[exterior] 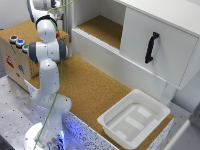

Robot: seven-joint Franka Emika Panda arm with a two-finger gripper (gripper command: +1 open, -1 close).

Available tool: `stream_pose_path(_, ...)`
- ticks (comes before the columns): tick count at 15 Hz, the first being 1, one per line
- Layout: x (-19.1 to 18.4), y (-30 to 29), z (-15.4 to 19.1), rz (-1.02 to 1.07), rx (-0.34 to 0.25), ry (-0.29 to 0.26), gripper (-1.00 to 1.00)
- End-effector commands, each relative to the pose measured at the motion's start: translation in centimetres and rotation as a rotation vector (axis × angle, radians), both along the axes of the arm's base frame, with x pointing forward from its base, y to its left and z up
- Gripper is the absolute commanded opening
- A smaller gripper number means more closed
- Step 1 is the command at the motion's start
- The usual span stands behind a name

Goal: Go towards the pink block and pick it up

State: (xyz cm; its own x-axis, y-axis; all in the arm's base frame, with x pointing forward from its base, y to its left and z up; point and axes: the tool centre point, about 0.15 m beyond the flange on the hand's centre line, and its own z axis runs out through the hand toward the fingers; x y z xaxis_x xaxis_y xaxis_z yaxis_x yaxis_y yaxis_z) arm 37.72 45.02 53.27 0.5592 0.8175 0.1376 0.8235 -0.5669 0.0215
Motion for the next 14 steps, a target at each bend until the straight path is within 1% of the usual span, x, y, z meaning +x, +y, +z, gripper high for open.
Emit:
stream_pose_path(1, 1.8, 1.5, 2.8, 0.255, -0.235, 0.066, 1.0)
stream_pose_path(4, 1.8, 0.8, 0.7, 0.386, -0.252, 0.07, 1.0)
stream_pose_path(5, 2.3, 0.5, 0.0, 0.417, -0.266, 0.062, 1.0)
stream_pose_path(7, 3.4, -0.1, -1.0, 0.461, -0.29, 0.028, 1.0)
stream_pose_path(8, 4.0, -0.3, -1.4, 0.478, -0.283, 0.034, 1.0)
stream_pose_path(9, 4.4, -0.5, -1.8, 0.5, -0.262, 0.041, 1.0)
stream_pose_path(11, 4.9, -0.5, -3.0, 0.54, -0.243, 0.041, 1.0)
stream_pose_path(14, 5.5, 0.2, -4.9, 0.579, -0.193, 0.068, 1.0)
